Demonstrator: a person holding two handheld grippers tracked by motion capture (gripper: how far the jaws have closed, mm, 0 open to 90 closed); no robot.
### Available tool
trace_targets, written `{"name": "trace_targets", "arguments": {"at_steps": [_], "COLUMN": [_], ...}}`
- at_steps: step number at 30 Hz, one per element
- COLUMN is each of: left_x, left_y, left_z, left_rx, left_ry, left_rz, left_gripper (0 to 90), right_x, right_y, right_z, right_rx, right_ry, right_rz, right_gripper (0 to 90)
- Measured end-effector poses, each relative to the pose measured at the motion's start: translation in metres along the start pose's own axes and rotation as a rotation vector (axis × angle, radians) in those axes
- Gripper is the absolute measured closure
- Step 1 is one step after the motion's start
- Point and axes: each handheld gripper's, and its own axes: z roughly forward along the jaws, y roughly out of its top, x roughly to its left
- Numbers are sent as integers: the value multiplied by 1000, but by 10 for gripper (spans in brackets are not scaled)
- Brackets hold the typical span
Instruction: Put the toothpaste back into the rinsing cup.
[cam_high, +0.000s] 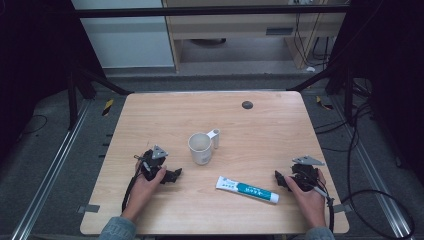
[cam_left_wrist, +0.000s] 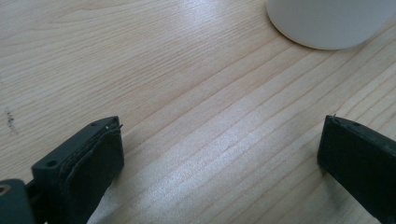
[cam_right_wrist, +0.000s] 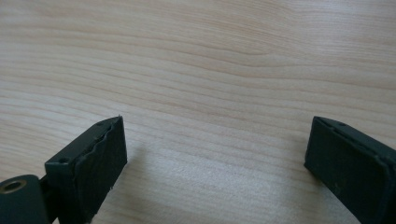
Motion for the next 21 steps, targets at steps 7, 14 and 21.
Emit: {"name": "trace_targets", "arguments": {"at_steps": [7,14,21], "left_x": [1,1,2], "left_y": [0,1,1], "left_z": [0,1,2], "left_rx": [1,-2,-1], "left_ry": [-9,-14,-15], "left_rz": [2,3,5], "left_gripper": [0,0,0], "right_x": [3,27,51], "right_y": [6,19,28], "right_z": [-21,-45,-54], "right_rx": [-22,13,46], "right_ry": [65,150,239], "right_rz": [-73,-201,-297], "right_gripper": [146,166,200]}}
